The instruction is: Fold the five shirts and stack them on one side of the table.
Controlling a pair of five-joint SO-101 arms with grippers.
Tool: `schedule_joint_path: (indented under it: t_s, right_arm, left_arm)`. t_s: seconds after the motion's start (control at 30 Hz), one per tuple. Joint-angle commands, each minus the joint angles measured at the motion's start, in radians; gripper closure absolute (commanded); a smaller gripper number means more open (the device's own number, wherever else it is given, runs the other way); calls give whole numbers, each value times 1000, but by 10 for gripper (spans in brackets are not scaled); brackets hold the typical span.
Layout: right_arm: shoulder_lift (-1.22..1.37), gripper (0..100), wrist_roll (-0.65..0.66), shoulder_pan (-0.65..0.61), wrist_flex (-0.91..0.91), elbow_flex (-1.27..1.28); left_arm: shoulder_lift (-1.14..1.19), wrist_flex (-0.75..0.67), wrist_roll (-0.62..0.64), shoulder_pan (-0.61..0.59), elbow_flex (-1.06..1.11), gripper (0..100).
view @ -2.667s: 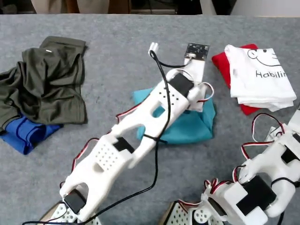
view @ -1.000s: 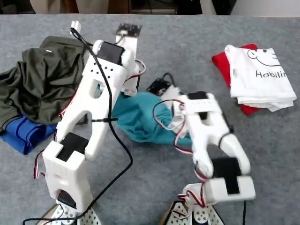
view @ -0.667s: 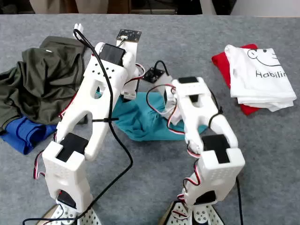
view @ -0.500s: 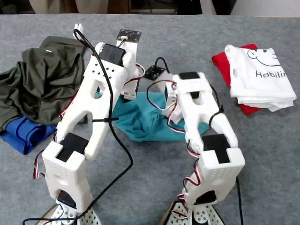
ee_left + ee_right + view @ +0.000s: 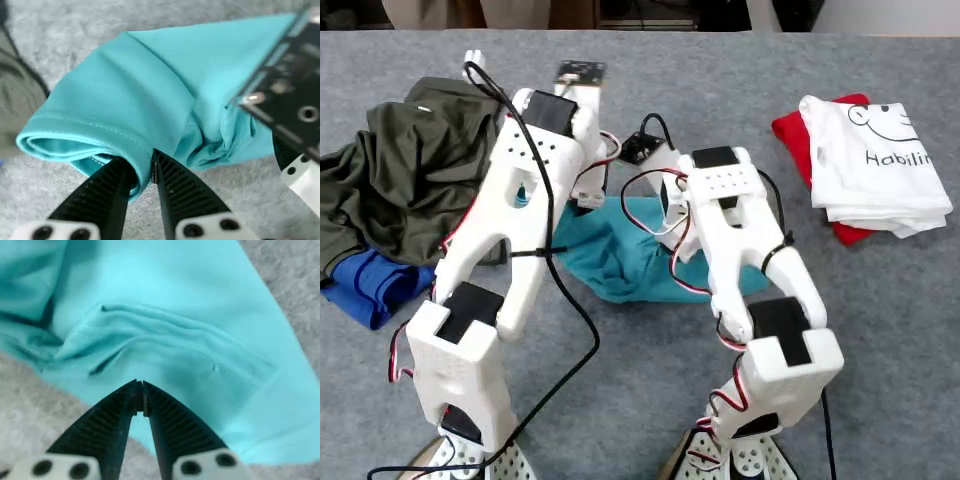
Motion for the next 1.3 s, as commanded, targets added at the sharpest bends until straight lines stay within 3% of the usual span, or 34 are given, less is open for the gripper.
schedule_joint_path:
  t_s: [0.0,0.33,0.67,1.07,1.27]
  right_arm:
    - [42,994,-32,-12,-51,-54]
    - [219,994,-37,59,-54,-131]
    - [113,994,-31,68,55,-236]
    - [102,994,-81,-79,23,-196]
    - [220,994,-101,-65,-54,-203]
  left_arm:
    - [-70,6,63,-25,-12,980]
    - [-70,6,75,-17,-12,980]
    - [-70,6,69,-25,-12,980]
    - [-243,6,72,-26,-2,980]
    - [-252,6,74,-26,-2,980]
